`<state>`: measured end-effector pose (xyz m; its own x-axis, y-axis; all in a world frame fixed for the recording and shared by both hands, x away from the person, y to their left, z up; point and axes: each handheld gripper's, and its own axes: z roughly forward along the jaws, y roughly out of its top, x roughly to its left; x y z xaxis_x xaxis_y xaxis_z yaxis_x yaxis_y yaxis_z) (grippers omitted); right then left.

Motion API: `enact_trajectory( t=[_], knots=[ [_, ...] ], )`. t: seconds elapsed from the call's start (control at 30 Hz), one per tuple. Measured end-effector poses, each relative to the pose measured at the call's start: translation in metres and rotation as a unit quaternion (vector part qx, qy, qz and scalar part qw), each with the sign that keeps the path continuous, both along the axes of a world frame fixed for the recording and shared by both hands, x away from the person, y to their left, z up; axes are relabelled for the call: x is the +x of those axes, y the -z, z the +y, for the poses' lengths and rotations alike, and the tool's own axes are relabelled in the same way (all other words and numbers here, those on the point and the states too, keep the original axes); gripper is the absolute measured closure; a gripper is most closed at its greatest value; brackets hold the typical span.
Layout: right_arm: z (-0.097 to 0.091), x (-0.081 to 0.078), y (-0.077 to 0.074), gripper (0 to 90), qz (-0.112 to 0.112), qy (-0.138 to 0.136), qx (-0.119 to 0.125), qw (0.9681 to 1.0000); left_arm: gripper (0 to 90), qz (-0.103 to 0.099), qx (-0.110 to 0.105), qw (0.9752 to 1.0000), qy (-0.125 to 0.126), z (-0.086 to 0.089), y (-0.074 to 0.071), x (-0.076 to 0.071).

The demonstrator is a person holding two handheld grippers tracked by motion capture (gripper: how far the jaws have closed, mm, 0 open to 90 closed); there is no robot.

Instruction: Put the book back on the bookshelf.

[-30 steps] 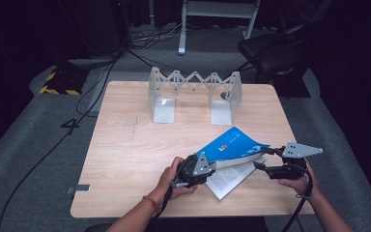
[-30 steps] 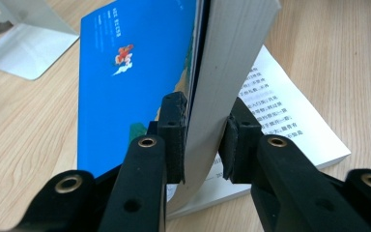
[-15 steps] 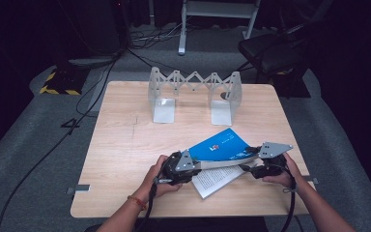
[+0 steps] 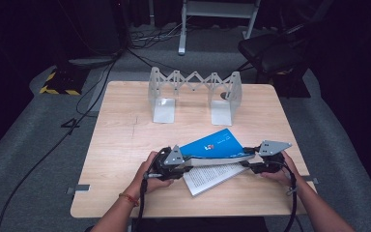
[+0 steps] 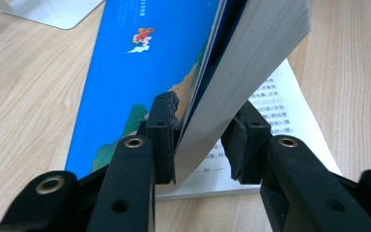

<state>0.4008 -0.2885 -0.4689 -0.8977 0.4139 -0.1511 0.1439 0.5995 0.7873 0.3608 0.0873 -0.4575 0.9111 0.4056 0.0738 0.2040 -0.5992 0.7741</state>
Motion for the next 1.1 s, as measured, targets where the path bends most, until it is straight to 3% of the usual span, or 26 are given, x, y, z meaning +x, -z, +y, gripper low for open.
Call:
enact_trajectory(
  t=[0.1,0.23,0.37,0.5,0.6,0.67,0.7,0.8,0.9,1.1],
  knots=[
    [0.003,-0.002,-0.001,54.6,-0.016,-0.008,-0.005,0.9998,63.0,0.001,-0.008,0.9998,-0.02,0.002,-0.001,0.0],
    [0.007,-0.004,-0.001,57.5,-0.023,-0.016,-0.011,0.9995,52.4,0.0,0.002,0.9996,-0.029,0.0,-0.001,-0.004],
    [0.012,-0.007,-0.002,59.2,-0.035,-0.017,-0.022,0.999,40.7,-0.004,0.01,0.9996,-0.027,-0.012,-0.006,-0.013],
    [0.019,-0.012,-0.003,59.9,-0.045,-0.01,-0.031,0.9985,37.3,-0.017,0.021,0.9988,-0.042,-0.028,-0.01,-0.022],
    [0.026,-0.016,-0.005,61.1,-0.049,-0.008,-0.037,0.9981,38.2,-0.023,0.032,0.9976,-0.056,-0.034,-0.009,-0.022],
    [0.031,-0.018,-0.005,61.7,-0.053,-0.011,-0.042,0.9977,44.9,-0.032,0.039,0.9968,-0.061,-0.036,-0.008,-0.023],
    [0.031,-0.018,-0.005,61.7,-0.053,-0.011,-0.042,0.9977,44.9,-0.039,0.053,0.9957,-0.065,-0.037,-0.007,-0.023],
    [0.039,-0.023,-0.005,62.1,-0.057,-0.011,-0.053,0.9969,56.3,-0.045,0.059,0.9958,-0.054,-0.032,-0.006,-0.021],
    [0.044,-0.024,-0.006,62.4,-0.059,-0.012,-0.056,0.9966,62.0,-0.06,0.074,0.9945,-0.045,-0.027,-0.006,-0.021],
    [0.049,-0.026,-0.006,60.7,-0.066,-0.017,-0.054,0.9962,65.2,-0.051,0.062,0.9962,-0.035,-0.017,-0.002,-0.017]
  ],
)
